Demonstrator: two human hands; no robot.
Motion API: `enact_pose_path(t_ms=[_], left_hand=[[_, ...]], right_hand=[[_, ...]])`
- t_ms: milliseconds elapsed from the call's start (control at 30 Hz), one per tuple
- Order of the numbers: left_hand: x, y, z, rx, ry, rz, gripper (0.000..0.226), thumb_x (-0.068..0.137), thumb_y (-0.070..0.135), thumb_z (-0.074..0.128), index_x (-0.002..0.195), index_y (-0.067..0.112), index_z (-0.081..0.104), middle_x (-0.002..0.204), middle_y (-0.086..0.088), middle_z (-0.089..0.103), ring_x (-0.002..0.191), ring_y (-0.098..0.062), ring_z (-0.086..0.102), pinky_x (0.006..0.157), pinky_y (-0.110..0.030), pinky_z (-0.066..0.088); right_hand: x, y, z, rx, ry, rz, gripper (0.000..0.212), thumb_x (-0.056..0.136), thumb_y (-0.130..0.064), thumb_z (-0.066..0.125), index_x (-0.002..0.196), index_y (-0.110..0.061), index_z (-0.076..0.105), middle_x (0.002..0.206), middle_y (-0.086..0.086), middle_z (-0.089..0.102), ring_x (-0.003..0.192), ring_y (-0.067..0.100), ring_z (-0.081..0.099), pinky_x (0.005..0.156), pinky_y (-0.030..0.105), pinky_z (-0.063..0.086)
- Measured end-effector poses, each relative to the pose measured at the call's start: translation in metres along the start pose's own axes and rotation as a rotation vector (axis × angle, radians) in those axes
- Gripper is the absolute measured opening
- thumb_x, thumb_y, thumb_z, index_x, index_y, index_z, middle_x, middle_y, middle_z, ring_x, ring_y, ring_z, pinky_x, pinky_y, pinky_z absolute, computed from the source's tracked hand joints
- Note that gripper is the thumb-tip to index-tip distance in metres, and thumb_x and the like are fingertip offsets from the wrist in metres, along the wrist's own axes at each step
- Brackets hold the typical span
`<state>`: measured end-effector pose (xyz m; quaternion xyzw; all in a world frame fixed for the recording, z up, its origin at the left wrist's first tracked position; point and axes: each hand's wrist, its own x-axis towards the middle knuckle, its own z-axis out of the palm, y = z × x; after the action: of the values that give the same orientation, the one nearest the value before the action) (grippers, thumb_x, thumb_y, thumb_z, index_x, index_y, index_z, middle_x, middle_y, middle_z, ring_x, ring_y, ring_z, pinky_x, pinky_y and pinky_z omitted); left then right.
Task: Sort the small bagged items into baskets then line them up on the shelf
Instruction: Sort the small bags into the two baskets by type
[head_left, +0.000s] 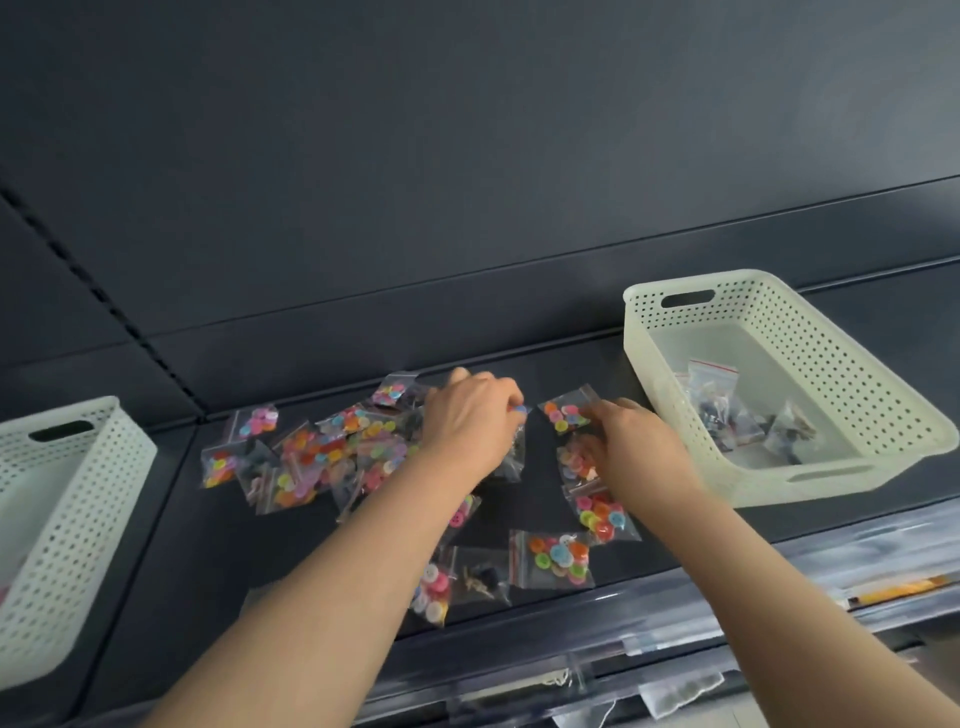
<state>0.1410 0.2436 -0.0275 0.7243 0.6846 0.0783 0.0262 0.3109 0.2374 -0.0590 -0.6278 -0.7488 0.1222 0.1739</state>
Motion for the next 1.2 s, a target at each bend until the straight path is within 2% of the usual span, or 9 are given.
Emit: enact_pose_path(t_ms=[167,300,433,567,667,733,867,1067,1200], left_hand=[[0.033,0.035,0.024,0.078,-0.107,0.049,0.039,0.099,0.045,0.046,0.128,0.022,0.058,0.127,-0.001,0.059,0.121,-0.024,0.043,0.092,-0.04,0.037],[0.049,0.039,0.032,0.072,-0.134,-0.009,0.032,0.093,0.049,0.057,0.112,0.024,0.065,0.119,0.001,0.06,0.119,-0.024,0.043,0.09,-0.039,0.037],[0.042,0.023,0.019,-0.161,0.051,-0.077,0.014,0.092,0.038,0.062,0.09,0.027,0.054,0.098,0.003,0.068,0.104,-0.024,0.056,0.082,-0.038,0.037],[0.017,-0.011,-0.003,-0.5,0.229,-0.224,0.024,0.089,0.033,0.067,0.105,0.021,0.054,0.086,0.01,0.061,0.087,-0.018,0.058,0.071,-0.033,0.044],[-0.005,-0.049,-0.014,-0.571,0.222,-0.305,0.013,0.09,0.029,0.065,0.099,0.02,0.062,0.084,0.008,0.064,0.087,-0.019,0.062,0.074,-0.033,0.048],[-0.024,-0.077,-0.022,-0.549,0.221,-0.361,0.01,0.094,0.023,0.06,0.099,0.019,0.068,0.092,0.005,0.07,0.092,-0.02,0.065,0.08,-0.035,0.051],[-0.072,-0.135,-0.046,-0.495,0.296,-0.471,0.014,0.094,0.018,0.059,0.106,0.02,0.066,0.104,0.006,0.071,0.096,-0.015,0.064,0.084,-0.032,0.051],[-0.151,-0.241,-0.095,-0.208,0.521,-0.732,0.011,0.094,0.022,0.056,0.098,0.026,0.065,0.094,0.004,0.071,0.089,-0.023,0.063,0.072,-0.037,0.051],[-0.193,-0.299,-0.1,-0.095,0.425,-0.907,0.021,0.093,0.014,0.052,0.1,0.028,0.066,0.098,0.002,0.07,0.086,-0.023,0.061,0.065,-0.033,0.047]], right_hand=[[-0.007,0.002,0.003,-0.048,-0.044,0.038,0.032,0.095,-0.039,0.05,0.119,-0.019,0.058,0.104,0.002,0.056,0.101,0.023,0.057,0.078,0.036,0.049],[-0.008,0.005,0.006,-0.064,-0.041,0.032,0.024,0.093,-0.041,0.054,0.105,-0.023,0.066,0.107,-0.003,0.056,0.101,0.018,0.055,0.076,0.032,0.048],[-0.006,0.002,0.003,-0.077,-0.029,0.042,0.017,0.096,-0.035,0.048,0.102,-0.023,0.058,0.102,-0.002,0.06,0.092,0.021,0.059,0.067,0.028,0.04],[0.0,-0.018,-0.001,0.12,0.081,0.03,0.01,0.095,-0.029,0.049,0.094,-0.019,0.05,0.083,-0.003,0.061,0.076,0.023,0.06,0.059,0.031,0.037],[0.007,-0.049,0.0,0.297,0.109,-0.053,0.013,0.094,-0.019,0.053,0.107,-0.017,0.054,0.091,-0.008,0.062,0.076,0.011,0.055,0.065,0.026,0.037],[0.01,-0.077,0.006,0.32,0.081,-0.123,0.02,0.094,-0.016,0.053,0.113,-0.017,0.055,0.096,-0.007,0.064,0.076,0.009,0.053,0.066,0.025,0.04],[0.009,-0.147,0.025,0.339,0.025,-0.234,0.029,0.091,-0.014,0.052,0.12,-0.017,0.053,0.086,0.0,0.069,0.079,0.021,0.061,0.065,0.033,0.046],[-0.001,-0.251,0.063,0.335,-0.013,-0.421,0.015,0.09,-0.022,0.058,0.103,-0.019,0.063,0.097,-0.001,0.071,0.09,0.025,0.064,0.071,0.033,0.046],[-0.011,-0.309,0.083,0.33,-0.076,-0.46,0.009,0.094,-0.025,0.052,0.101,-0.024,0.058,0.085,-0.011,0.064,0.081,0.019,0.063,0.061,0.031,0.044]])
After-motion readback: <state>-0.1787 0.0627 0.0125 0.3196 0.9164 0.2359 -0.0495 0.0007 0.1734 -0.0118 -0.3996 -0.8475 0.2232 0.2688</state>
